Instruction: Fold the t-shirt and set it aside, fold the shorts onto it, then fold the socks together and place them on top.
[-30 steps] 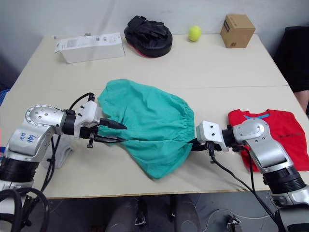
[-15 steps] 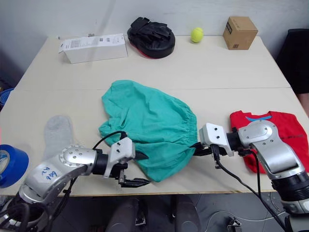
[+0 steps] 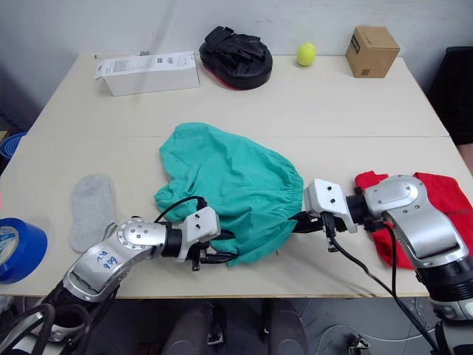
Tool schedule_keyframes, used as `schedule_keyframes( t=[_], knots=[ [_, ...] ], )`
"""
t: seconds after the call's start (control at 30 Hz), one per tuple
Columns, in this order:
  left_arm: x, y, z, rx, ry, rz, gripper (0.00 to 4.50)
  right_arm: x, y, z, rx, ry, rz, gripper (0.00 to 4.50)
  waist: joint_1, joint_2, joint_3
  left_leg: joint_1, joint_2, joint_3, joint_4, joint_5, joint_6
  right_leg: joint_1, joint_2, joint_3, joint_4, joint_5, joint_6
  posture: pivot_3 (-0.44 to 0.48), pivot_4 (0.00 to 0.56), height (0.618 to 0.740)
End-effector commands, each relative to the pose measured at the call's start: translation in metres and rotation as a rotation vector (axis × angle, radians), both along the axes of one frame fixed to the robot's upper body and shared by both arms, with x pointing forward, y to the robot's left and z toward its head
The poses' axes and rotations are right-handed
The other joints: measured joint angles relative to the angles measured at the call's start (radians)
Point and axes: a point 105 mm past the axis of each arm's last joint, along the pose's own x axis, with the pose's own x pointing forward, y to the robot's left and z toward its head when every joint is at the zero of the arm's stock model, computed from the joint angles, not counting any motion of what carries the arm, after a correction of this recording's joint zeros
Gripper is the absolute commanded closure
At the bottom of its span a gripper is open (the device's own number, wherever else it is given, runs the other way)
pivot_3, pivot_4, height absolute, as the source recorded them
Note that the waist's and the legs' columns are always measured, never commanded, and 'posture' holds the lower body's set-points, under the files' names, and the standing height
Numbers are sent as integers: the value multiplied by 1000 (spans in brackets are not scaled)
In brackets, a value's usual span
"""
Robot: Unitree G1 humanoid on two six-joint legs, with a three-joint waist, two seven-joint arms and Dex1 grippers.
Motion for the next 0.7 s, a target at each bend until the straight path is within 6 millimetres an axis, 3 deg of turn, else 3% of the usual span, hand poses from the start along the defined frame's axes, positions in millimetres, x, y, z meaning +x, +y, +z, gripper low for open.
schedule_keyframes(
  t=[0.03,0.17,0.43,0.57,0.67,0.7],
  knots=[
    [16,25,2,77,-39,14,3303,10,-4,18,29,-66,-35,4500,-3,0,0,0,0,0,0,0,0,0,0,0,0,0,0,0,150,740],
    [44,50,26,133,-128,12,4460,14,-6,25,53,-74,-64,4500,-2,0,0,0,0,0,0,0,-1,-1,0,-1,1,0,-1,0,150,740],
    [99,79,90,175,-324,63,4460,18,-5,33,157,-46,-149,4500,3,0,0,-4,-1,0,0,0,0,-3,0,-2,0,0,0,0,150,740],
    [87,65,102,76,-310,-24,4460,16,0,38,208,-14,-173,4500,-1,0,0,-4,0,0,0,0,0,-3,0,-2,0,0,0,0,150,740],
    [64,53,95,12,-248,-85,4460,14,1,37,210,-11,-174,4500,-6,0,0,-4,0,1,0,0,0,-4,1,-2,1,0,0,0,150,740],
    [61,53,91,11,-238,-77,4275,13,2,37,210,-12,-175,4500,-6,0,0,-4,0,1,0,0,0,-4,1,-2,1,0,0,0,150,740]
  ],
)
